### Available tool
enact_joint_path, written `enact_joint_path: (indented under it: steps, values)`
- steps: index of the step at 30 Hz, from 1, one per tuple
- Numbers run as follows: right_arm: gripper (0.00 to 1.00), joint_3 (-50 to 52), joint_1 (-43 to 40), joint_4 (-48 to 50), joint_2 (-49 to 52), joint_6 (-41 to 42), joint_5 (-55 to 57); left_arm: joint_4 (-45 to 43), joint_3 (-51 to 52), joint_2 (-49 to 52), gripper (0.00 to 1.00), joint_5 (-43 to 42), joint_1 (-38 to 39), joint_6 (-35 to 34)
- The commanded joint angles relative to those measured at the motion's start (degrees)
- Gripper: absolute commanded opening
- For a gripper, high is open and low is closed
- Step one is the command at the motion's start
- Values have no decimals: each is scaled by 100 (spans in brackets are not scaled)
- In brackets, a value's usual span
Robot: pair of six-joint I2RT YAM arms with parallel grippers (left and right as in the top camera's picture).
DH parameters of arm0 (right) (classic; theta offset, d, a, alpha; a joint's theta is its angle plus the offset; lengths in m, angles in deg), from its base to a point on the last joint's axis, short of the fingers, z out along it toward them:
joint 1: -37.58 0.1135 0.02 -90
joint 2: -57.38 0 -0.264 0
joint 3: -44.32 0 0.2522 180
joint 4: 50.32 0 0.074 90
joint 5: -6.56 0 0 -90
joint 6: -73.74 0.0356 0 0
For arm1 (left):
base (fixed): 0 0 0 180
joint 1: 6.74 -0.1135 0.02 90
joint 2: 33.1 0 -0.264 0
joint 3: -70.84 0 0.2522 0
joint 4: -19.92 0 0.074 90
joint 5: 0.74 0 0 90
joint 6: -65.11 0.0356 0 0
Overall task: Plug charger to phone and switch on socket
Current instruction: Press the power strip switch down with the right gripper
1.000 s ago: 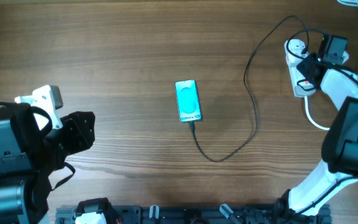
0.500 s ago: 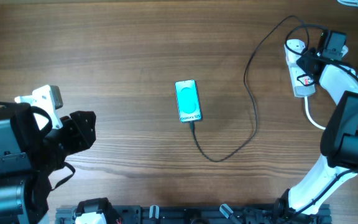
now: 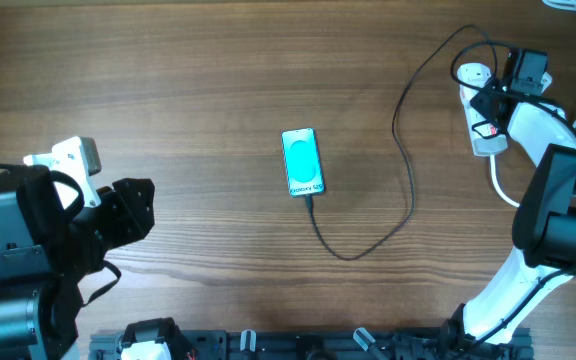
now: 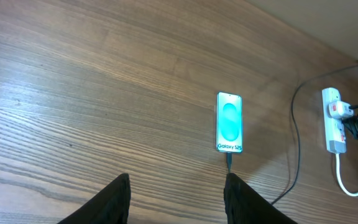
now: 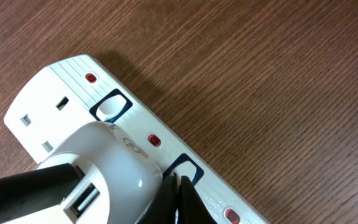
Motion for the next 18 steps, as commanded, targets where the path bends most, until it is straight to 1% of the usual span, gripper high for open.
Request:
enact_joint_path:
  steps: [1,4,8,11,18]
  values:
    - [4,-61,105,-155,269,-90,-911,0,26,2,49,55,-52,-120]
    - [4,-61,105,-146,269,-90,-570,2,26,2,49,55,-52,-118]
    - [4,-70,103,-219,131,-81,457,2,26,2,49,55,-52,-118]
    - [4,-74,92,-170,-96,-90,907,-2,26,2,49,55,-52,-120]
    - [5,-74,87,216,-151,-96,809,0,26,2,48,55,-52,-120]
